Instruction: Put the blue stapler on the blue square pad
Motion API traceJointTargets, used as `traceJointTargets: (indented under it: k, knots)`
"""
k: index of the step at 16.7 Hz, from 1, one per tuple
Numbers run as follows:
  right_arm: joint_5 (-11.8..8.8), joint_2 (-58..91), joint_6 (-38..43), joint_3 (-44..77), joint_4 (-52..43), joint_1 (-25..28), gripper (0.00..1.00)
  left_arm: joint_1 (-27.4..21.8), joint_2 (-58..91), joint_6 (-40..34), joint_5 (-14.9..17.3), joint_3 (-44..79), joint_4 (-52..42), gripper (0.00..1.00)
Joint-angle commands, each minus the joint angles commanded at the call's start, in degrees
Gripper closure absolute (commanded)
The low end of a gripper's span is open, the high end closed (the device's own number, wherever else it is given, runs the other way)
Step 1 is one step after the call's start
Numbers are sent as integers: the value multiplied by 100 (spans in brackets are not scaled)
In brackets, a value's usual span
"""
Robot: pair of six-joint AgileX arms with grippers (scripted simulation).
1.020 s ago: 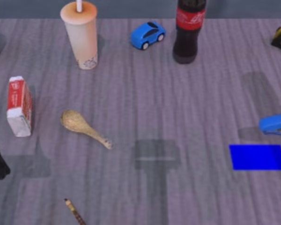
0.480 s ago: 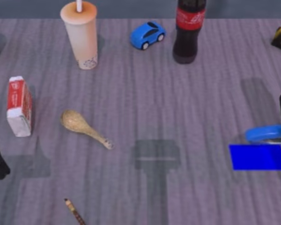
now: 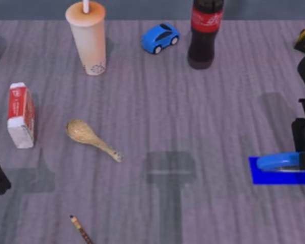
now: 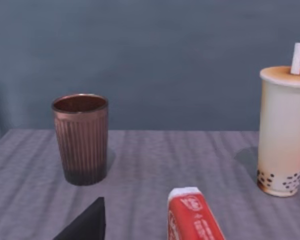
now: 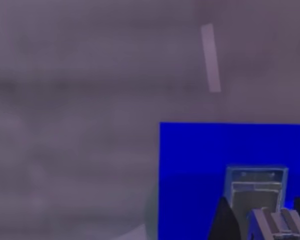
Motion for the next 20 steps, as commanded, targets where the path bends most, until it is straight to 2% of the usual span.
traceJointTargets:
  k: [1, 14, 20]
  knots:
    - [0, 0, 0, 0, 0, 0, 100, 0, 0, 0, 0, 0, 0, 0]
    - [0, 0, 0, 0, 0, 0, 2, 0, 0, 0, 0, 0, 0, 0]
    - [0, 0, 0, 0, 0, 0, 0, 0, 0, 0, 0, 0, 0, 0]
